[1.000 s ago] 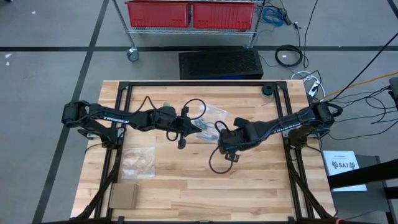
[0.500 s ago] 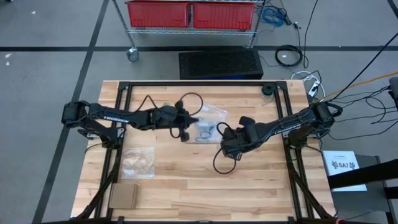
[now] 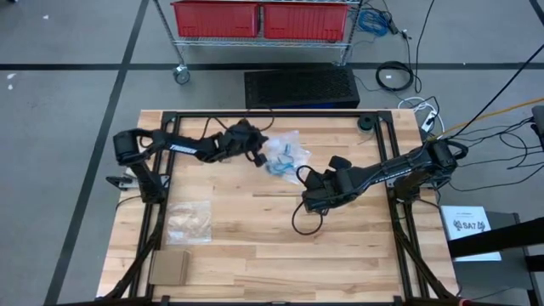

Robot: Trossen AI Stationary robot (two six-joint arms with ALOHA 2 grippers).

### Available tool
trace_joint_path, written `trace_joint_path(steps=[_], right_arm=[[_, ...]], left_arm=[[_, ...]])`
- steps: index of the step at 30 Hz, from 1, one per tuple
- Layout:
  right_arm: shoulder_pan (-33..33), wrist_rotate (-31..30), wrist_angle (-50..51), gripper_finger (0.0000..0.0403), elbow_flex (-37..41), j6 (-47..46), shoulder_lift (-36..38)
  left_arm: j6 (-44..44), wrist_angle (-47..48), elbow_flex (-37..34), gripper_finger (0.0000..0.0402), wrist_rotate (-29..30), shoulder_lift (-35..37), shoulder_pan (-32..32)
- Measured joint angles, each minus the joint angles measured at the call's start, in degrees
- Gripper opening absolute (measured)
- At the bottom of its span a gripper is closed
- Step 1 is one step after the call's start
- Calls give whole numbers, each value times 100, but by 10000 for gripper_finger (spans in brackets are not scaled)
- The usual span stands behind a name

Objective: Sort rubber bands
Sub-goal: Close the bottom right transparent zip lock bag with the blue rubber bands, then open the left transparent zip lock bag

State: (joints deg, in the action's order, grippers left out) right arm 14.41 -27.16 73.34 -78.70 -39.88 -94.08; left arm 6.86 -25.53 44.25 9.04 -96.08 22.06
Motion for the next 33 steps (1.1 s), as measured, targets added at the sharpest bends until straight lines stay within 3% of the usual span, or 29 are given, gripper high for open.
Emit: trace_joint_path(steps=[11, 16, 23, 28, 33], right_arm=[[-249, 26, -698, 106, -2, 788, 0], [-382, 350, -973, 106, 12, 1234, 1], [-393, 1199, -2622, 106, 667, 2020, 7], [-264, 1379, -3618, 105, 1228, 2115, 4], [25, 1190, -4294, 88, 1498, 2263, 4]], left_arm=[[-42, 0, 1, 153, -596, 209, 46], [556, 1077, 4, 177, -851, 1006, -155], [635, 3607, 9, 134, -656, 2734, -1227], [-505, 5717, 11, 75, -594, 3536, -2366], [-1993, 7005, 9, 11, -460, 3517, -3489]])
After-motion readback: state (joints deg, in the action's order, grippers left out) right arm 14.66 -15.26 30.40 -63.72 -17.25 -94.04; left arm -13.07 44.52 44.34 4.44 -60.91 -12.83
